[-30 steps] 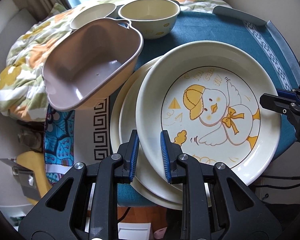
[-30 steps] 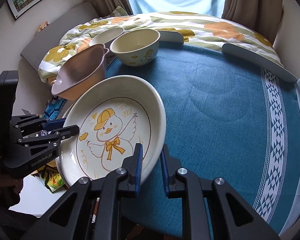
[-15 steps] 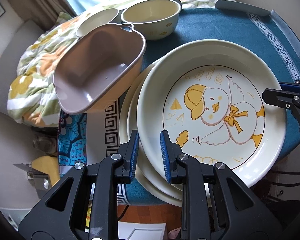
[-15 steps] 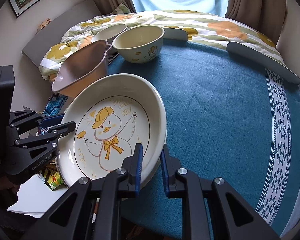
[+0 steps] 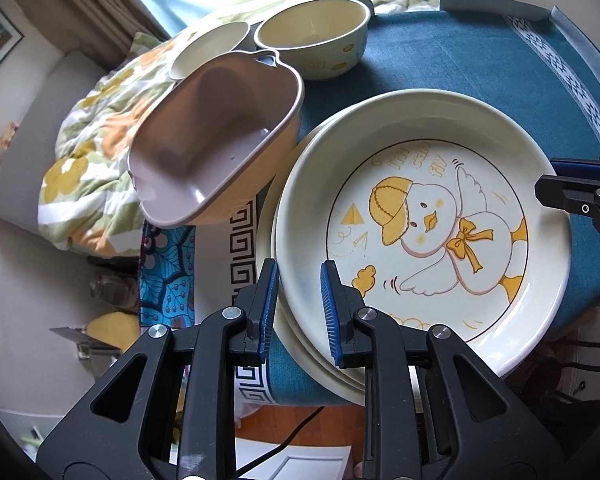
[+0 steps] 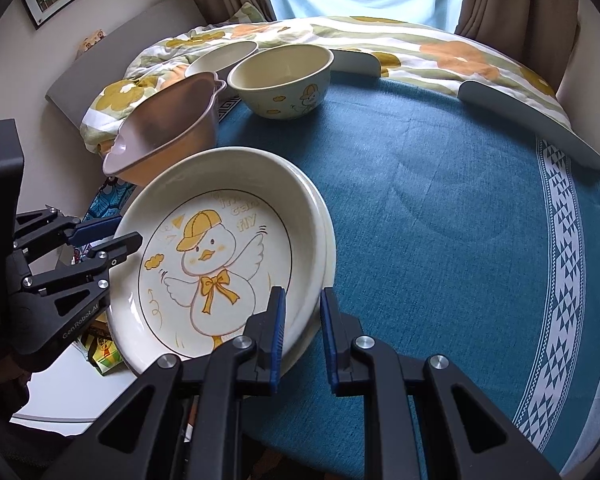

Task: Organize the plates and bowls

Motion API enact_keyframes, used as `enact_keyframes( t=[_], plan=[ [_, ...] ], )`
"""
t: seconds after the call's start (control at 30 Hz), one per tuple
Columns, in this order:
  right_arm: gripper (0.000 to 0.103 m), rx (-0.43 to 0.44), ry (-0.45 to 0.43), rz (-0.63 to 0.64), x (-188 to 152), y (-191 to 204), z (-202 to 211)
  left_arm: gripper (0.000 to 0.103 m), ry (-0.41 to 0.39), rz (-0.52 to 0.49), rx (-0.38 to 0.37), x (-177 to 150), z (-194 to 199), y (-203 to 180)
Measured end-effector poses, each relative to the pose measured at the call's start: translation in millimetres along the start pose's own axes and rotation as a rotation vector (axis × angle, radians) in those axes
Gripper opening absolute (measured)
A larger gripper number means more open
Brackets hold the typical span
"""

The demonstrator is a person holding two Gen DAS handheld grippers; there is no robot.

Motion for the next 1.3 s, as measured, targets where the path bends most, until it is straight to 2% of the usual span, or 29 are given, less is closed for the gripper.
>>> enact_keyframes(
  t=[0.33,0.47,0.57,0.63,0.67,0.7,0.73,0.77,0.83,0.87,0.9,0.97,1.13,1.3],
  plan=[
    [0.016,0.003,0.003,0.009,1,-2,1,0.019,0.018,0.046,-0.028,3,2,4],
    [0.016,0.006,-0.03,-0.004,12,-7,13,0.019,-0.03,0.08,-0.038,17,24,10],
    [0.017,0.037,-0.087,-0.007,27,-11,29,0.019,-0.088,0.132,-0.041,33,49,20],
    [0.041,0.035,-0.146,0.002,41,-14,44,0.019,-0.125,0.186,-0.051,45,65,31],
    [0.077,0.037,-0.175,0.01,48,-15,52,0.02,-0.14,0.219,-0.062,50,73,37],
    [0.099,0.044,-0.205,0.019,55,-15,59,0.02,-0.15,0.251,-0.075,54,78,43],
    [0.099,0.055,-0.236,0.028,62,-15,66,0.02,-0.156,0.286,-0.09,57,82,49],
    [0.099,0.064,-0.256,0.037,69,-14,71,0.023,-0.155,0.319,-0.102,59,84,54],
    [0.099,0.076,-0.271,0.064,80,-11,76,0.048,-0.15,0.386,-0.118,61,85,65],
    [0.099,0.089,-0.272,0.08,85,-10,77,0.083,-0.158,0.416,-0.111,60,86,71],
    [0.099,0.1,-0.272,0.096,89,-7,76,0.099,-0.184,0.44,-0.087,60,89,78],
    [0.099,0.113,-0.265,0.129,96,-2,73,0.102,-0.212,0.46,-0.048,59,93,89],
    [0.099,0.16,-0.251,0.194,115,10,54,0.102,-0.153,0.525,-0.066,57,76,113],
    [0.099,0.174,-0.096,0.229,138,23,12,0.102,-0.111,0.609,-0.14,58,49,138]
  ],
)
Point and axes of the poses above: each gripper's, at about its wrist camera, not at the fingertips, and z roughly against the way its jaws point, y to its left, x to its top, the point moved 8 cm from there along -z, roughly the way its jaws point, and after that the axes turned 8 degrees about z, right-handed, at the moved point
